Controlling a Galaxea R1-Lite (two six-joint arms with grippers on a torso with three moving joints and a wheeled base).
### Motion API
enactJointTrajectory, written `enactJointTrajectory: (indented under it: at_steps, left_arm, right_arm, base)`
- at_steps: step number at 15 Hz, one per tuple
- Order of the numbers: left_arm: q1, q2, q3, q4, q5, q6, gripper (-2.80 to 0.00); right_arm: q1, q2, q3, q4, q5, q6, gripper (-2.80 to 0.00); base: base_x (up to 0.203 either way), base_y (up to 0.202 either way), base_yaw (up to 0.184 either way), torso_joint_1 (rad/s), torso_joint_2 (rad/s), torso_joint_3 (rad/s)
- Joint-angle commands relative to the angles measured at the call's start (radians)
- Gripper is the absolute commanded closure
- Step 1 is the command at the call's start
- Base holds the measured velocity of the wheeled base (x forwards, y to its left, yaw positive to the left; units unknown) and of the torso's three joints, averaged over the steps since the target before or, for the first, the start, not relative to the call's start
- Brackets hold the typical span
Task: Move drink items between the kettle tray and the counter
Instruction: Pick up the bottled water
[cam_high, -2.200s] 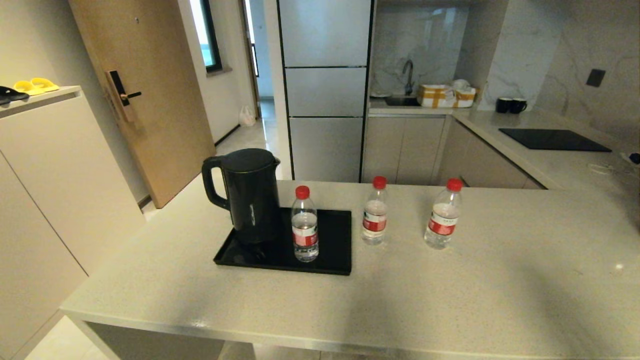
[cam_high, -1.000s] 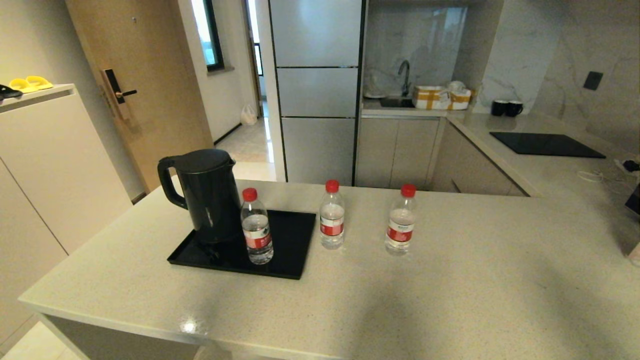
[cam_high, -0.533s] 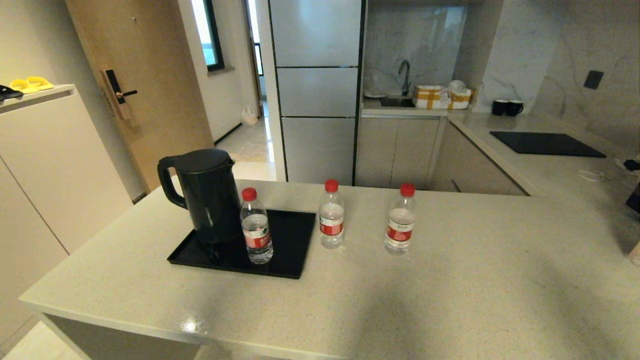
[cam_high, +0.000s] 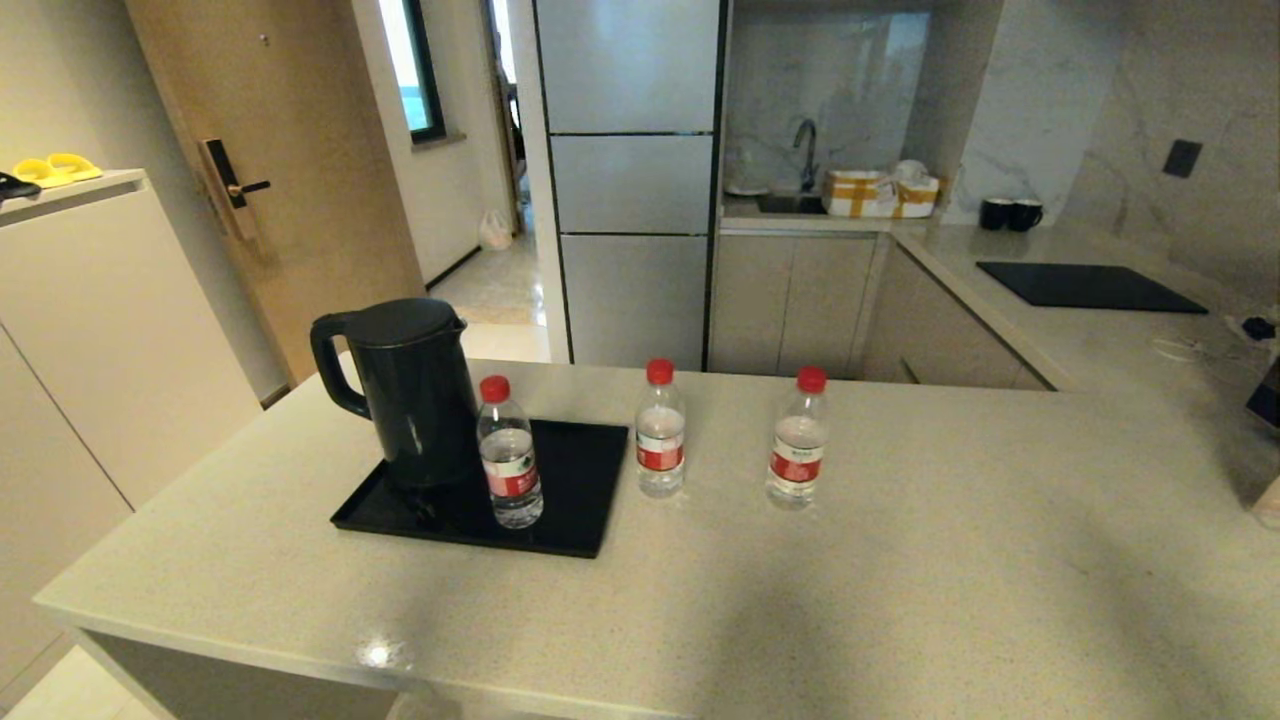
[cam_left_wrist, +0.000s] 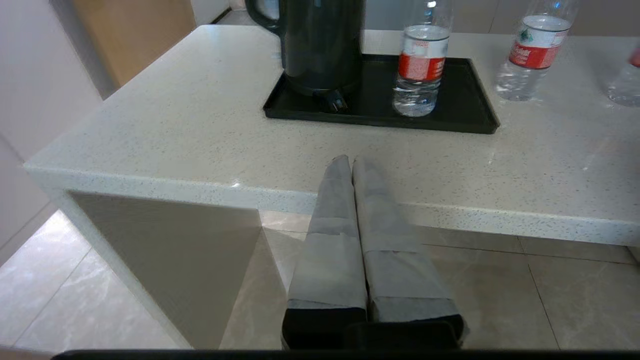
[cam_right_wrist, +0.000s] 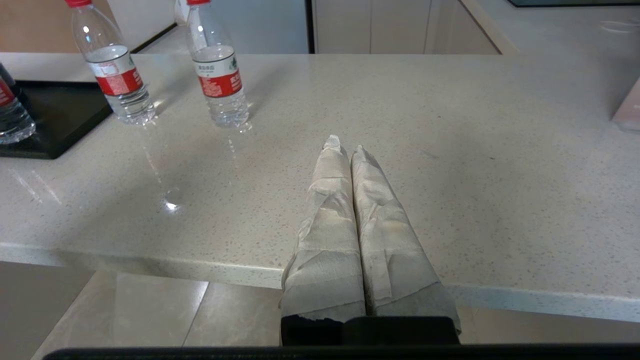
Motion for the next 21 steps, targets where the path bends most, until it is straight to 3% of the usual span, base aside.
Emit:
enactJointTrajectory:
  at_steps: [1,7,12,16,19,21]
  left_arm:
    - [0.000,0.000,0.000,0.000,0.000,0.000,0.00]
    - [0.000,0.000,0.000,0.000,0.000,0.000,0.00]
    - [0.000,0.000,0.000,0.000,0.000,0.000,0.00]
    - [0.000,0.000,0.000,0.000,0.000,0.000,0.00]
    - [0.000,-0.001,0.000,0.000,0.000,0.000,0.00]
    - [0.000,0.000,0.000,0.000,0.000,0.000,0.00]
  right_arm:
    - [0.000,0.001,0.000,-0.001,0.000,0.000,0.00]
    - [0.000,0.001,0.000,-0.001,0.000,-0.002,0.00]
    - [0.000,0.001,0.002,-0.001,0.000,-0.002,0.00]
    - [0.000,0.007,-0.020,0.049,0.006,-0.059,0.00]
    - [0.000,0.127,-0.192,0.075,0.001,-0.039,0.00]
    - [0.000,0.352,-0.428,0.091,0.000,0.065,0.00]
  base:
    - [-0.006,0.001,-0.075,0.002,0.00,0.002]
    - [-0.003,-0.001,-0.134,0.001,0.00,0.000]
    - [0.000,0.000,0.000,0.000,0.00,0.000]
    - [0.000,0.000,0.000,0.000,0.00,0.000]
    - [0.000,0.000,0.000,0.000,0.00,0.000]
    - [0.000,0.000,0.000,0.000,0.00,0.000]
